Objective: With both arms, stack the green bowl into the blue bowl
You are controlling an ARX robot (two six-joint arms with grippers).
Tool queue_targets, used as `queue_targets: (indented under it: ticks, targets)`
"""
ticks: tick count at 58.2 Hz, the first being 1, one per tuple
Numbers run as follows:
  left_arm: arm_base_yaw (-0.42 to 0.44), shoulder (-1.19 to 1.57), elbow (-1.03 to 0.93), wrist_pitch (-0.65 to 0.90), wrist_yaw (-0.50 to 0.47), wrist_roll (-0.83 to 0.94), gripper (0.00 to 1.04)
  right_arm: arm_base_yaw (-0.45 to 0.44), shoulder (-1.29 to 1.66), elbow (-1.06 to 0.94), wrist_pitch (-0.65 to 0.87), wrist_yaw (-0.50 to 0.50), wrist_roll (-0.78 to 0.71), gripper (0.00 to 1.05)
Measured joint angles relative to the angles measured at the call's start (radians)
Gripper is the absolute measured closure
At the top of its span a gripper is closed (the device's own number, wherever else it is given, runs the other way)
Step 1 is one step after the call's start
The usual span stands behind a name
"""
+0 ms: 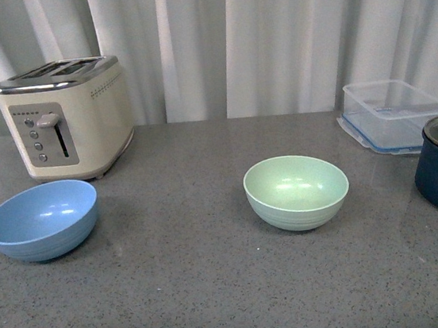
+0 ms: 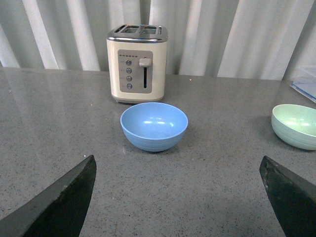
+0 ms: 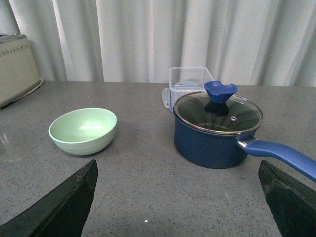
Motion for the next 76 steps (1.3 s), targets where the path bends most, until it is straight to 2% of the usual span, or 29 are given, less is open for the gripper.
queue_targets:
  ticks: [22,23,26,29,41,47,66,76]
  targets:
    - [0.000,0.000,0.000,0.000,0.000,0.000,0.07,0.000,0.000,0.000,0.000,0.000,0.000,0.10]
    - [-0.006,0.006,0.002,-0.009,-0.022,0.003,0.07,0.000,0.000,0.000,0.000,0.000,0.000,0.10]
    - [-0.052,0.116,0.062,-0.156,-0.221,0.031,0.07,0.000,0.000,0.000,0.000,0.000,0.000,0.10]
    - [-0.043,0.220,0.095,-0.152,-0.258,0.040,0.07,0.000,0.000,0.000,0.000,0.000,0.000,0.10]
    - [0.069,0.513,0.304,-0.105,-0.169,0.017,0.07,0.000,0.000,0.000,0.000,0.000,0.000,0.10]
    - [0.117,0.712,0.431,-0.105,-0.117,-0.053,0.07,0.000,0.000,0.000,0.000,0.000,0.000,0.10]
    - [0.140,1.384,0.895,-0.148,-0.055,-0.219,0.07,0.000,0.000,0.000,0.000,0.000,0.000,0.10]
    - [0.131,1.612,1.054,-0.171,-0.069,-0.266,0.07,0.000,0.000,0.000,0.000,0.000,0.000,0.10]
